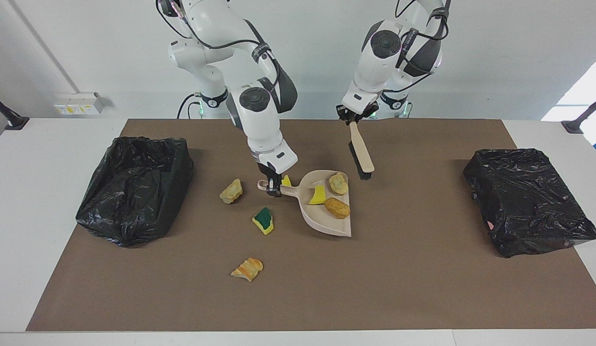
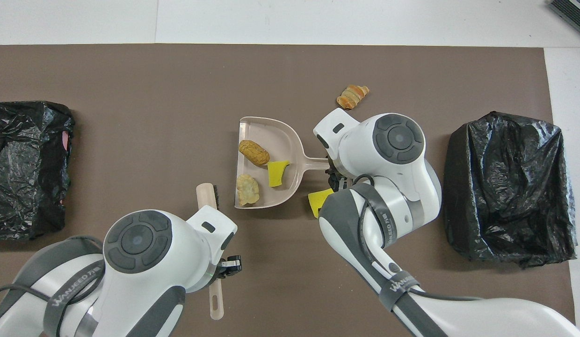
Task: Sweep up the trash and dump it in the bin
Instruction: 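Carry the loaded dustpan over the trash bag nearest the right gripper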
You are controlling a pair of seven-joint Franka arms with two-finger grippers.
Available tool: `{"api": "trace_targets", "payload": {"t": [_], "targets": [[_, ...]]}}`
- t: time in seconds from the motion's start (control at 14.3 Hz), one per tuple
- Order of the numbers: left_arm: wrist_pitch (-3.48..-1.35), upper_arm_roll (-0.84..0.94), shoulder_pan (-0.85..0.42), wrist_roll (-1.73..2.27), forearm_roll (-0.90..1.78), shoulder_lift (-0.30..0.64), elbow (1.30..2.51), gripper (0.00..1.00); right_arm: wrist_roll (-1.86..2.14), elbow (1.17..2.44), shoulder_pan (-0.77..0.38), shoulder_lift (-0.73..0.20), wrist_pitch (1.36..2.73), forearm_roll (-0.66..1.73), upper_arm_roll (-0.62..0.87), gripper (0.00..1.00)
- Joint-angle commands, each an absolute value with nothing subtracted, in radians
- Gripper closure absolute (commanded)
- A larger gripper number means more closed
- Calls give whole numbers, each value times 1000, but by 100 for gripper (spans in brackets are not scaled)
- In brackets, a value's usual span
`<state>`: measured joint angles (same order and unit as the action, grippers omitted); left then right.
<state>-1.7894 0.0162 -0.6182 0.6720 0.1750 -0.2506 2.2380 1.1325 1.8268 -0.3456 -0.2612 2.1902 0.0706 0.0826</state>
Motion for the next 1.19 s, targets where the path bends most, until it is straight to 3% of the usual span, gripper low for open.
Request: {"api": "trace_targets", "payload": {"t": [0.0,0.35,0.63,1.12], "targets": [[-1810,18,-663,693,161,-357,2357,100,1221,1795,-282,-233,2115,110,97,100],[-2042,25,-810,843,161,-335,2480,100,1285,1764,-224,-199,2011,110,95,100],[-2195,25,-912,969,161,-227,2493,100,1402,1706,-144,-184,1870,147,91,100],[-2226,25,-922,835,161,-198,2499,100,1442,1706,72,-92,1709,141,80,100]]}}
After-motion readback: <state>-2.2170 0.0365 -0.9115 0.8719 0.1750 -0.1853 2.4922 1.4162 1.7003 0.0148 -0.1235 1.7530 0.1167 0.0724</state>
